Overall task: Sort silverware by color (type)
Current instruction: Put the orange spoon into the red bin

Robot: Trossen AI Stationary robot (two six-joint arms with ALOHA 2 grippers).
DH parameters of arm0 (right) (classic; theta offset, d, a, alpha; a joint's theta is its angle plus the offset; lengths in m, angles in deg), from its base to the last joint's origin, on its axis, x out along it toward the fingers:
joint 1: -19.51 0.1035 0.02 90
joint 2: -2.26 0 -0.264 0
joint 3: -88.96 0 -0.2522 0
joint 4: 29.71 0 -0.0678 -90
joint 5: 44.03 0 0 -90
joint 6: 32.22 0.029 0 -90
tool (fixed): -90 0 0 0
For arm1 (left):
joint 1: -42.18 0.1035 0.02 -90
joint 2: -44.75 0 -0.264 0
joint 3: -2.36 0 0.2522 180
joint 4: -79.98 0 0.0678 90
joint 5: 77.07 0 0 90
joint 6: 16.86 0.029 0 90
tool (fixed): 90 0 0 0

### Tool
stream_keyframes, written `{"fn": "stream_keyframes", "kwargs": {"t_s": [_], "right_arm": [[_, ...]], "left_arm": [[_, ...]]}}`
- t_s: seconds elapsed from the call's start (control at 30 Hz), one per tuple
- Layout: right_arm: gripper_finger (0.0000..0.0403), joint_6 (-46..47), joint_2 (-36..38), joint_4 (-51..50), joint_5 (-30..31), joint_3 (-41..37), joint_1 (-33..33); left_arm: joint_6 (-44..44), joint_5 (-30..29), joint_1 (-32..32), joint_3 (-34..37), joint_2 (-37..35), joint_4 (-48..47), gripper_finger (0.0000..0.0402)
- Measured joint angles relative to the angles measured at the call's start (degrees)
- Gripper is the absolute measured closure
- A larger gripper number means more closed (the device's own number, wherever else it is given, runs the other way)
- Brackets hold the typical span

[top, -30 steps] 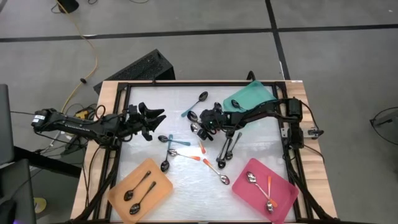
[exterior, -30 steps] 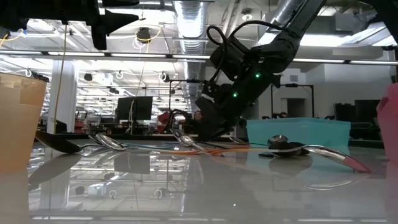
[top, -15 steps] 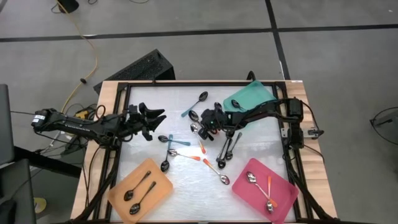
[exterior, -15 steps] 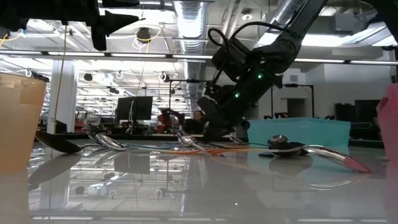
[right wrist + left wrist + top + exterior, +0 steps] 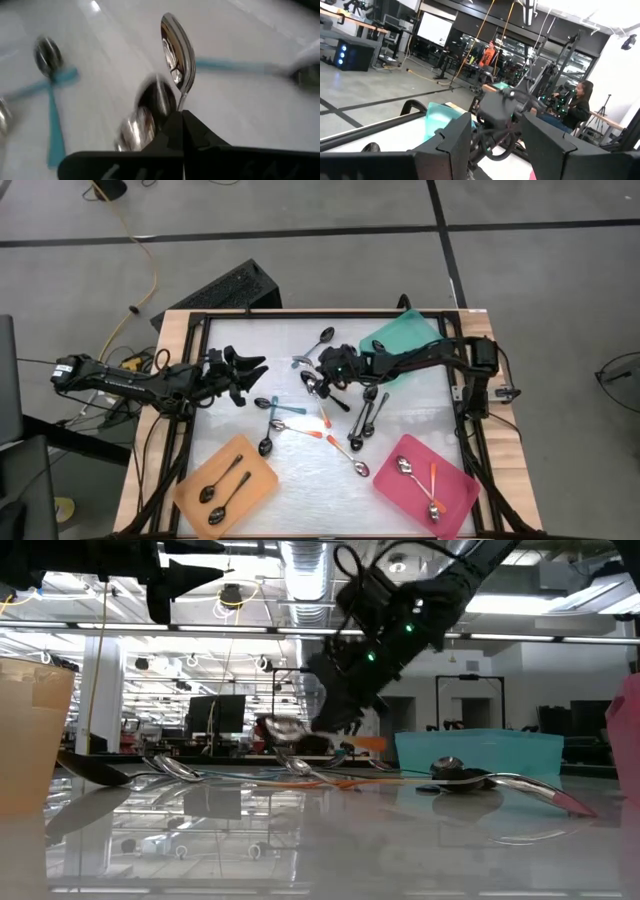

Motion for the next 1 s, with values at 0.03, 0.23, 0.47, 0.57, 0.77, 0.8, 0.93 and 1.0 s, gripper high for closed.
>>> {"fn": "stream_keyframes", "kwargs": {"t_s": [0.03,0.23,0.47,0.57,0.77,0.8,0.93,1.0], "right_arm": [[0.04,-0.4,0.4,-0.3,0.3,0.7,0.1],[0.04,-3.4,1.9,-5.6,3.7,6.1,-0.1],[0.0401,-8.5,2.7,-13.2,12.0,13.8,1.3],[0.0401,-9.0,2.7,-20.2,13.8,17.8,2.3],[0.0401,-7.3,2.7,-32.0,17.4,24.6,6.0],[0.0401,-6.6,2.6,-34.1,17.8,25.7,6.7],[0.0401,-2.3,2.7,-41.4,18.9,29.7,9.1],[0.0401,0.0,2.7,-45.4,20.3,31.1,10.7]], "left_arm": [[0.0,0.0,0.0,0.0,0.0,0.0,0.0245],[0.2,0.0,0.0,0.0,0.0,0.4,0.0245],[0.5,-0.1,0.1,0.0,0.0,-1.1,0.0245],[1.2,-1.5,0.2,0.0,0.0,-0.4,0.0245],[2.2,-4.0,0.2,0.0,0.0,0.5,0.0245],[2.2,-4.5,0.2,0.0,0.0,0.5,0.0245],[2.5,-5.7,0.2,0.0,0.0,0.5,0.0245],[2.5,-5.9,0.2,0.0,0.0,0.5,0.0245]]}}
